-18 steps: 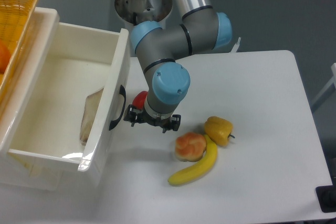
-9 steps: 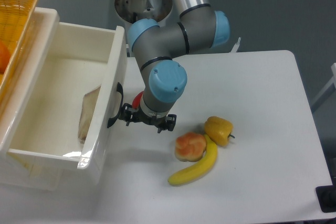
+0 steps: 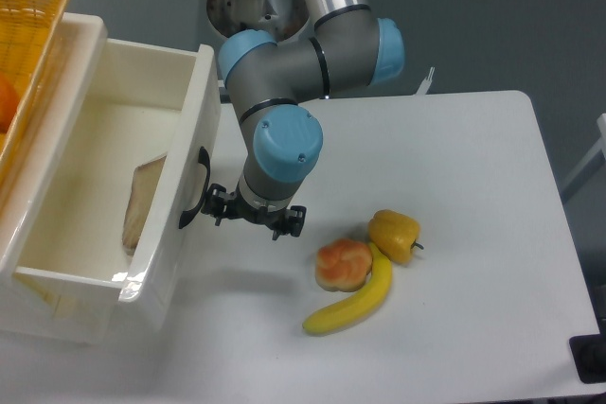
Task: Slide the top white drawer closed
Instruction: 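Push the top white drawer into the cabinet with the gripper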
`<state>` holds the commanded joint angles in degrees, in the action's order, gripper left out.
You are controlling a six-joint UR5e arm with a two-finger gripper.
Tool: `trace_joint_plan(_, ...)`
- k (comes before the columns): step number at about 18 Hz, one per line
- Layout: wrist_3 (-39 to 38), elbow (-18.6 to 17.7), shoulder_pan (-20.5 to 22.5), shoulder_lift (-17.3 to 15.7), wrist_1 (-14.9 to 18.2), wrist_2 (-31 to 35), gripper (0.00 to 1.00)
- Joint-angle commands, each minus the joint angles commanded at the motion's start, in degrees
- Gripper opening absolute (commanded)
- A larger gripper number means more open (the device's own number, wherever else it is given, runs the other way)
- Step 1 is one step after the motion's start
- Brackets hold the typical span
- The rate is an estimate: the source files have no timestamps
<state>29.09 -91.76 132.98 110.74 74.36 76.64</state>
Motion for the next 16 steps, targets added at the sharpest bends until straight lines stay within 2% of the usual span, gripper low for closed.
trace_joint_plan(16,-0.70,0.00,-5.45,-0.79,0.18,-2.20,1.00)
